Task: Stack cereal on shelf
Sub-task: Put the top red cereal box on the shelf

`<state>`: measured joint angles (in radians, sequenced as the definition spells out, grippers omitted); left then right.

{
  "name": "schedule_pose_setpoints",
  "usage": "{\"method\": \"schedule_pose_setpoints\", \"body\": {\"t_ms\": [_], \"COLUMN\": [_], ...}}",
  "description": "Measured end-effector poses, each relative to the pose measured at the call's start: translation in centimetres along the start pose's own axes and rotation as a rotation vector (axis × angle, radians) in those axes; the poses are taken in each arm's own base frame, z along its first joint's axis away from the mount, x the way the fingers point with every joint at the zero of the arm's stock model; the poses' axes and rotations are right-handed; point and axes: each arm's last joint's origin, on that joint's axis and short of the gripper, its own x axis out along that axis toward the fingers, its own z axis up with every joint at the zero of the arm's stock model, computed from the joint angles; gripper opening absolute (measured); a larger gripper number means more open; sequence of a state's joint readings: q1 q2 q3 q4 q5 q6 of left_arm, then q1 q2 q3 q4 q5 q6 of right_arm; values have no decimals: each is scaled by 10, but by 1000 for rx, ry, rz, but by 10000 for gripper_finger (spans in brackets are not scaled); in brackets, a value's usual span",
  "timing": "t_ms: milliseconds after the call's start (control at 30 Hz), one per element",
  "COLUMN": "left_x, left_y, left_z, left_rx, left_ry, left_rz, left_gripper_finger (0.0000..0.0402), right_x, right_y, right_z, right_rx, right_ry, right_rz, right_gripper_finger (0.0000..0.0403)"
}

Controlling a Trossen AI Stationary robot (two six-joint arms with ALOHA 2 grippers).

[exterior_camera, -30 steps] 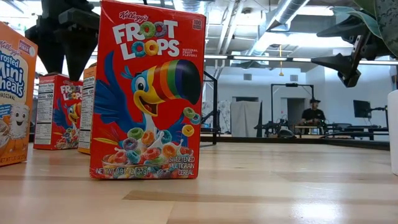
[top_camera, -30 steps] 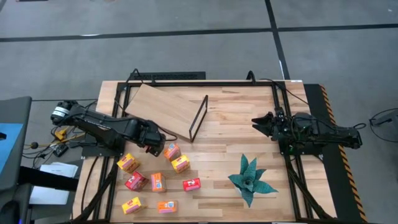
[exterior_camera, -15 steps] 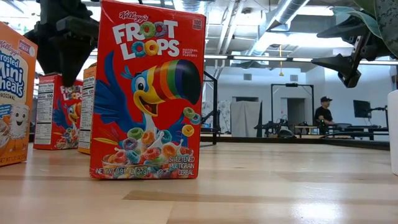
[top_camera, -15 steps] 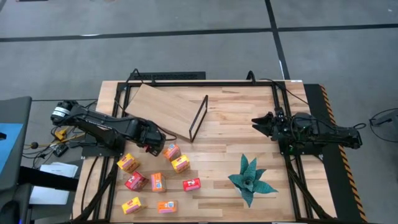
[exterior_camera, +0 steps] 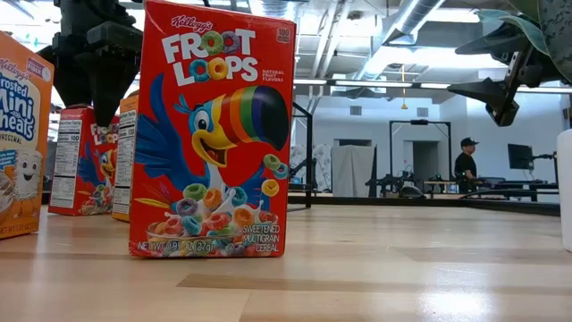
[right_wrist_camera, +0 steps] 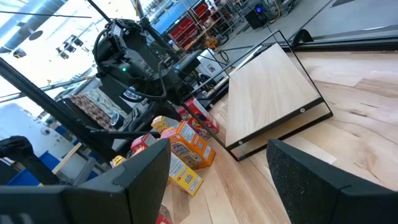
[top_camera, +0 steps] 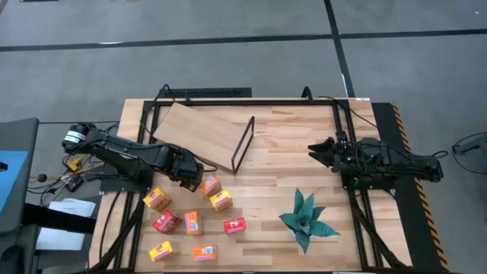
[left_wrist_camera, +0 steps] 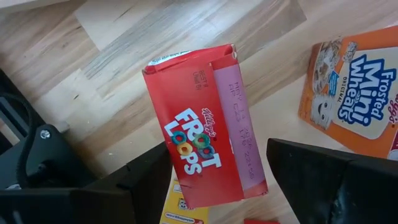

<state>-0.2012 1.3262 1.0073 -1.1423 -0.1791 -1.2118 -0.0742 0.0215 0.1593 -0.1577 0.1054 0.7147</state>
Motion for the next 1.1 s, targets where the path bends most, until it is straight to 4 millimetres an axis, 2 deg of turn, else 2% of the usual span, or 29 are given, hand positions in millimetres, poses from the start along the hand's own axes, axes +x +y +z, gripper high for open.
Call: {"method": "schedule_pose_setpoints", "body": {"t_ms": [167,467,667,833,1100], "left_x": [0,0,-3,-25,-74], "left_y": [0,0,-1,-8,2], "left_z": [0,0,-1,6,33], "left_rx": [0,-3,18,84,220], "left_ry": [4,10,53,31,-69], "left_rz": [1,-1,-27,-80,-44], "left_gripper_finger": [238,162,141,140,139], "right_x": [0,0,0,0,0], "right_y": [0,-1,-1,-2,-2], "right_z": [0,-1,-1,-2,-2], "right_rx": [0,1,1,8,8], "right_ry": [1,13,13,19,21], "right_rz": [-1,-12,-13,-18,-20], "right_gripper_finger": [292,292,292,292,292]}}
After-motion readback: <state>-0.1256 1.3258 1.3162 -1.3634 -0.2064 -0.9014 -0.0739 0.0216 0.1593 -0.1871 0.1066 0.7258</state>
